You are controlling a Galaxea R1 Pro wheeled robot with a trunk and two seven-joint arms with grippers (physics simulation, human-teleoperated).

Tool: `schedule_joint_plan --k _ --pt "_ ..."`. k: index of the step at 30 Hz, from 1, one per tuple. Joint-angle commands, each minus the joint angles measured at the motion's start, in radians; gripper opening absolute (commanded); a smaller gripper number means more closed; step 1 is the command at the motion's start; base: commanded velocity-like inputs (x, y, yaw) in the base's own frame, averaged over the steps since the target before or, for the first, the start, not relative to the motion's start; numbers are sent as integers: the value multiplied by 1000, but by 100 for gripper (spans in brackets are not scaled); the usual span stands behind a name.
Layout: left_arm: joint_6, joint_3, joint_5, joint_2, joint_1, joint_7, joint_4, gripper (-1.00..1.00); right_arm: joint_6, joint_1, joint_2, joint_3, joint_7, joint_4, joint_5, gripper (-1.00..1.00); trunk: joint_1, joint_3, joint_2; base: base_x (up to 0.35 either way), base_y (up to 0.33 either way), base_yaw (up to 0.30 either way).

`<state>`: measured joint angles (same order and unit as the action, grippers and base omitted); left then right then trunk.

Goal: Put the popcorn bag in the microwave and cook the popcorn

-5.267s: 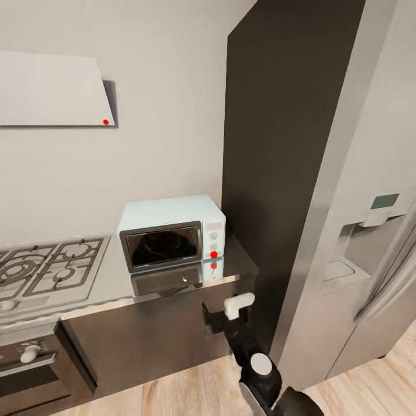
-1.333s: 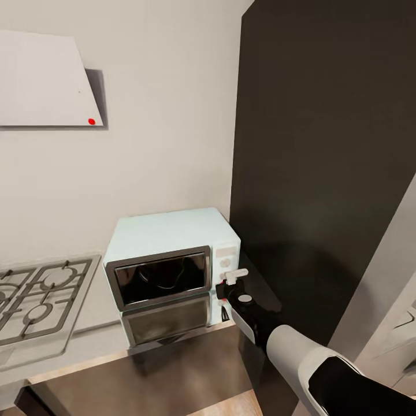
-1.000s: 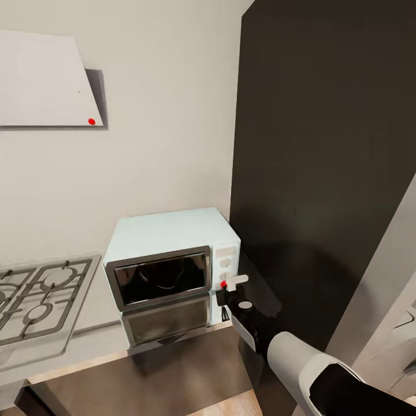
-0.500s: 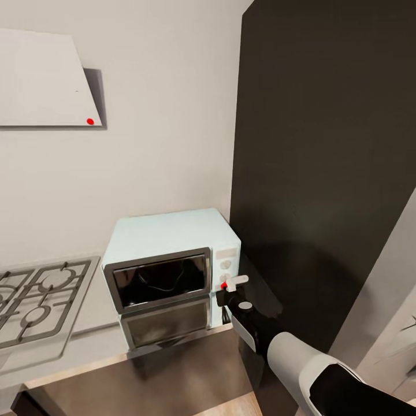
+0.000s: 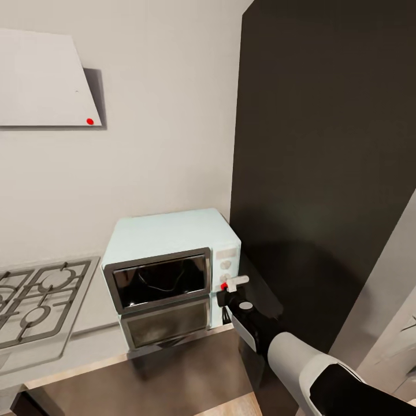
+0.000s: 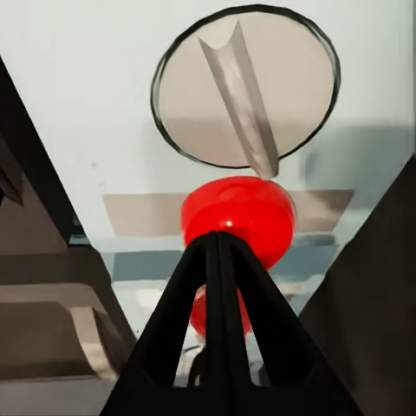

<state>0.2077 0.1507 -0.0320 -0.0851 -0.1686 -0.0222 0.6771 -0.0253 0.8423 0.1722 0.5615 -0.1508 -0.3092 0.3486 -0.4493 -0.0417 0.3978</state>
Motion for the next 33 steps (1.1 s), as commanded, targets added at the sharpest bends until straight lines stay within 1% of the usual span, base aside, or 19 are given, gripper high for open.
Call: schedule_joint_plan --k 1,5,11,33 --pt "1 3 -3 -1 0 -2 1 100 -3 1 0 8 -6 6 10 -100 -1 -2 2 0 0 0" --pt "1 2 -2 -1 0 -2 2 100 -4 1 0 8 -6 12 12 -100 -1 -2 2 6 0 0" --pt "1 3 -3 -1 0 -2 2 100 -4 1 0 8 -6 13 12 -100 -1 -2 2 154 0 0" --pt "1 2 -3 -1 0 -2 2 100 -6 1 0 8 -6 12 12 -100 -1 -2 2 -3 0 0"
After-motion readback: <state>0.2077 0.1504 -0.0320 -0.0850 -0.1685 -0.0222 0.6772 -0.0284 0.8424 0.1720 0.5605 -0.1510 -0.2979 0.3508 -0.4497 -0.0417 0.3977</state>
